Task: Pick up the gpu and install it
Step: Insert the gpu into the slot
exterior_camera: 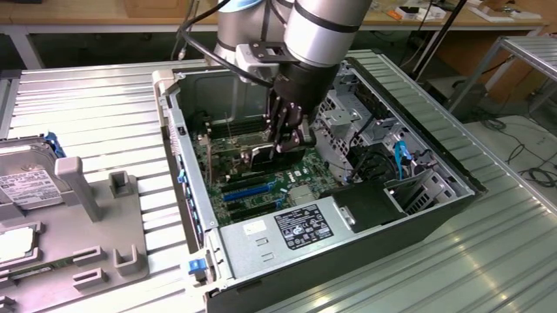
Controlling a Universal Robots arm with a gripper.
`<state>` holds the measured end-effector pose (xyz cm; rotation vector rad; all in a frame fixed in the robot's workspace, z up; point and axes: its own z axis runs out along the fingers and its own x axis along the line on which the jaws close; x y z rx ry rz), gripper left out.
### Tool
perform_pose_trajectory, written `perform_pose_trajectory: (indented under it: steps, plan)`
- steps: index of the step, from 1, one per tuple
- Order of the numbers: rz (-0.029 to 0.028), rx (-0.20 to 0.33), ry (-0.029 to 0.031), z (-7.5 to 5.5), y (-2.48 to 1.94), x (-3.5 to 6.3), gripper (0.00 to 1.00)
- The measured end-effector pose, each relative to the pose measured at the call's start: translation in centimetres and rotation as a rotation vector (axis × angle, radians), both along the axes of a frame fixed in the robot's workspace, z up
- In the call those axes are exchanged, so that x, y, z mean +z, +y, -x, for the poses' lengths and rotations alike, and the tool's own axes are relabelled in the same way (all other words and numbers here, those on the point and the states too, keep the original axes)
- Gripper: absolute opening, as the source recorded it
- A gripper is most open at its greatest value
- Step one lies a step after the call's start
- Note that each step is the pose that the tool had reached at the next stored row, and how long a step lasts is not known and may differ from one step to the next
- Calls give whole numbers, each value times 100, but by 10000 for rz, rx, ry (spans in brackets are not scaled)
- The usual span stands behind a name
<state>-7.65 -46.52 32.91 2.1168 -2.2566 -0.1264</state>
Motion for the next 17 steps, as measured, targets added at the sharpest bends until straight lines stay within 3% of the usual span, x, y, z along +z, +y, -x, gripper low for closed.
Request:
perform_pose_trajectory:
  steps: [17]
  plan:
    - [-1,0,-80,45,-7,-249,27]
